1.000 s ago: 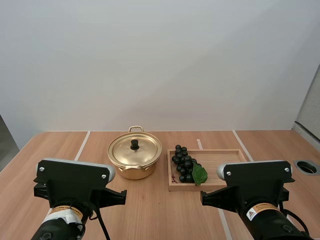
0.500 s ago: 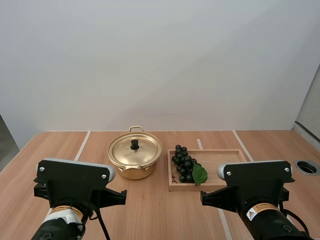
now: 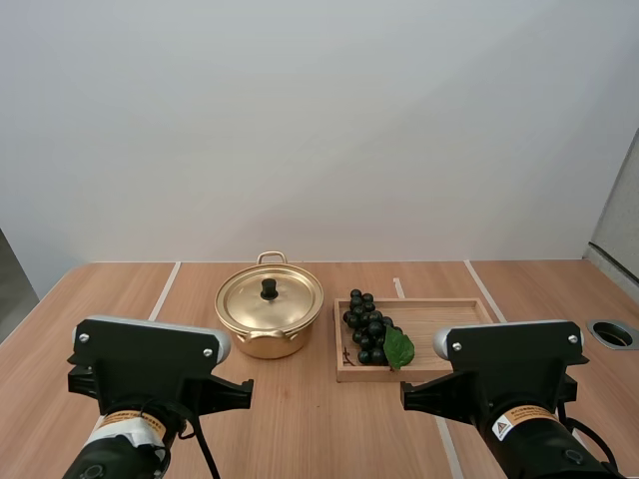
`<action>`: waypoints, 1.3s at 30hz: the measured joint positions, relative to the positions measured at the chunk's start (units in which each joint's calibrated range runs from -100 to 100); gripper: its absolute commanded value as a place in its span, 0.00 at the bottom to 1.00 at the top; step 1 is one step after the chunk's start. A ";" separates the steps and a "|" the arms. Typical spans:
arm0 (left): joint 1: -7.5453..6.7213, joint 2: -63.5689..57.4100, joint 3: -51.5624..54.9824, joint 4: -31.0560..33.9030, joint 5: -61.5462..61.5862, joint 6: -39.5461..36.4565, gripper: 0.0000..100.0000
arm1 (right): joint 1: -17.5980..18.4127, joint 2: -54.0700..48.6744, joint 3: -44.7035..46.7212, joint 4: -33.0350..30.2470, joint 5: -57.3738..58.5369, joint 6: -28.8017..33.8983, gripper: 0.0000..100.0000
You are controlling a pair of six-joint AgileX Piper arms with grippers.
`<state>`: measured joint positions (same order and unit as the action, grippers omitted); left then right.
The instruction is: Open the pot, put the pineapple inside, and close it
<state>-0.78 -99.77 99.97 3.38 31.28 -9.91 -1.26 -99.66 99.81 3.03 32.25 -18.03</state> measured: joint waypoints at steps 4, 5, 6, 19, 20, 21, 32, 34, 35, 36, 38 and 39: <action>0.00 0.00 0.00 0.00 0.00 0.00 0.00 | 0.00 0.00 0.00 0.00 0.00 0.00 0.00; 0.00 0.00 0.00 0.00 0.00 0.00 0.00 | 0.00 0.00 0.00 0.00 0.00 0.00 0.00; 0.00 0.00 0.00 0.00 0.00 0.00 0.00 | 0.00 0.00 0.00 0.00 0.00 0.00 0.00; 0.00 0.00 0.00 0.00 0.00 0.00 0.00 | 0.00 0.00 0.00 0.00 0.00 0.00 0.00; 0.00 0.00 0.00 0.00 0.00 0.00 0.00 | 0.00 0.00 0.00 0.00 0.00 0.00 0.00; 0.00 0.00 0.00 0.00 0.00 0.00 0.00 | 0.00 0.00 0.00 0.00 0.00 0.00 0.00; 0.00 0.00 0.00 0.00 0.00 0.00 0.00 | 0.00 0.00 0.00 0.67 0.00 0.00 0.00; 0.00 0.00 0.00 0.00 0.00 0.00 0.00 | 0.00 0.00 0.12 2.02 0.00 0.00 0.00; 0.00 0.00 0.00 0.00 0.00 0.00 0.00 | 0.00 0.00 0.12 2.31 0.00 0.00 0.00; 0.00 0.00 0.00 0.00 0.00 0.00 0.00 | 0.00 0.00 0.12 2.57 0.00 0.00 0.00; 0.00 0.00 0.00 0.00 0.00 0.00 0.00 | 0.00 0.00 0.12 2.68 0.00 0.00 0.00; 0.00 0.00 0.00 0.00 0.00 0.00 0.00 | 0.00 0.00 0.12 2.96 0.00 0.00 0.00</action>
<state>-0.78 -99.77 99.97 3.38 31.28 -9.91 -1.26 -99.66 99.93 5.99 32.25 -18.03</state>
